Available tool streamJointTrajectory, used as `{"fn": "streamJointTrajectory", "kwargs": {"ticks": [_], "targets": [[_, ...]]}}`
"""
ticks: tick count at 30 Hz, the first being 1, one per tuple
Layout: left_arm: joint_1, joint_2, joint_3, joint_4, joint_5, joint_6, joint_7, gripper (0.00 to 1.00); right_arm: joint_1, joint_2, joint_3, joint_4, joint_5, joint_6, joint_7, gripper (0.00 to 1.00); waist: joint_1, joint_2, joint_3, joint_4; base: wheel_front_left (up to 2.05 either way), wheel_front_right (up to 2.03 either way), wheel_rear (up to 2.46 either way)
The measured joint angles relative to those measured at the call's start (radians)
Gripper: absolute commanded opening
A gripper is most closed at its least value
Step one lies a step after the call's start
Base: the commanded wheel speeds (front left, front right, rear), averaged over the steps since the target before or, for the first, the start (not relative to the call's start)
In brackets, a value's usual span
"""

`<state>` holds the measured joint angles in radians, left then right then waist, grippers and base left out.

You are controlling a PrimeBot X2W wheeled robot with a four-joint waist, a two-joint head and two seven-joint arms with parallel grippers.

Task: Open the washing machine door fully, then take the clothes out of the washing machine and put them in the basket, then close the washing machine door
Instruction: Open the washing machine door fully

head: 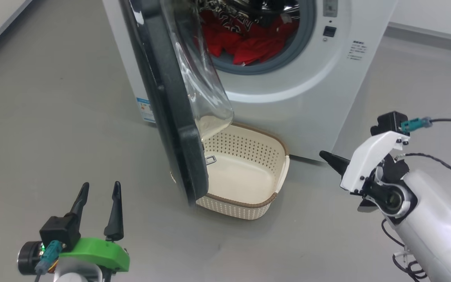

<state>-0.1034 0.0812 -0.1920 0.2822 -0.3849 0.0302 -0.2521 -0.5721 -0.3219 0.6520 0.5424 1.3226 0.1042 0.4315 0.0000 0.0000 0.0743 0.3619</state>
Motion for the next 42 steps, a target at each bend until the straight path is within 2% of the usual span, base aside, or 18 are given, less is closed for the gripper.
{"fn": "streamJointTrajectory", "kwargs": {"ticks": [9,13,15,16,17,22,26,29,30,32,34,42], "targets": [[0.053,0.017,0.068,-0.001,0.003,-0.002,0.000,1.00,0.110,-0.082,0.080,-0.094,-0.285,0.000,-0.294,0.00,0.0000,0.0000,-0.052,-0.116,0.00,0.00,0.00],[0.075,0.022,0.091,-0.007,0.005,-0.009,0.000,1.00,0.159,-0.093,0.081,-0.127,-0.350,-0.008,-0.415,0.00,0.0000,0.0000,-0.072,-0.166,0.00,0.00,0.00],[0.084,0.023,0.096,-0.012,0.008,-0.011,0.000,1.00,0.185,-0.093,0.075,-0.142,-0.375,-0.030,-0.472,0.00,0.0000,0.0000,-0.081,-0.190,0.00,0.00,0.00],[0.088,0.023,0.096,-0.015,0.009,-0.020,0.000,1.00,0.211,-0.097,0.067,-0.155,-0.400,-0.053,-0.527,0.00,0.0000,0.0000,-0.088,-0.212,0.00,0.00,0.00],[0.088,0.023,0.096,-0.015,0.009,-0.020,0.000,1.00,0.211,-0.097,0.067,-0.155,-0.400,-0.053,-0.527,0.00,0.0000,0.0000,-0.088,-0.212,0.00,0.00,0.00],[0.095,0.023,0.100,-0.025,0.018,-0.035,0.000,1.00,0.279,-0.111,0.034,-0.174,-0.431,-0.126,-0.644,0.00,0.0000,0.0000,-0.100,-0.256,0.00,0.00,0.00],[0.097,0.021,0.099,-0.027,0.032,-0.051,0.000,1.00,0.367,-0.118,0.009,-0.181,-0.444,-0.188,-0.696,0.00,0.0000,0.0000,-0.101,-0.277,0.00,0.00,0.00],[0.100,0.020,0.105,-0.027,0.036,-0.060,0.000,1.00,0.393,-0.115,-0.008,-0.198,-0.449,-0.200,-0.695,0.00,0.0000,0.0000,-0.099,-0.281,0.00,0.00,0.00],[0.100,0.019,0.108,-0.027,0.036,-0.062,0.000,1.00,0.399,-0.112,-0.016,-0.207,-0.452,-0.203,-0.695,0.03,0.0000,0.0000,-0.098,-0.282,0.00,0.00,0.00],[0.103,0.016,0.115,-0.027,0.036,-0.063,0.000,1.00,0.405,-0.108,-0.026,-0.222,-0.464,-0.205,-0.692,0.62,0.0000,0.0000,-0.097,-0.284,0.00,0.00,0.00],[0.105,0.010,0.119,-0.027,0.036,-0.067,0.000,1.00,0.413,-0.109,-0.026,-0.235,-0.495,-0.205,-0.692,1.00,0.0000,0.0000,-0.096,-0.285,0.00,0.00,0.00],[0.108,-0.002,0.126,-0.027,0.042,-0.079,0.000,1.00,0.456,-0.095,-0.100,-0.294,-0.586,-0.222,-0.690,1.00,0.0000,0.0000,-0.094,-0.287,0.00,0.00,0.00]]}}
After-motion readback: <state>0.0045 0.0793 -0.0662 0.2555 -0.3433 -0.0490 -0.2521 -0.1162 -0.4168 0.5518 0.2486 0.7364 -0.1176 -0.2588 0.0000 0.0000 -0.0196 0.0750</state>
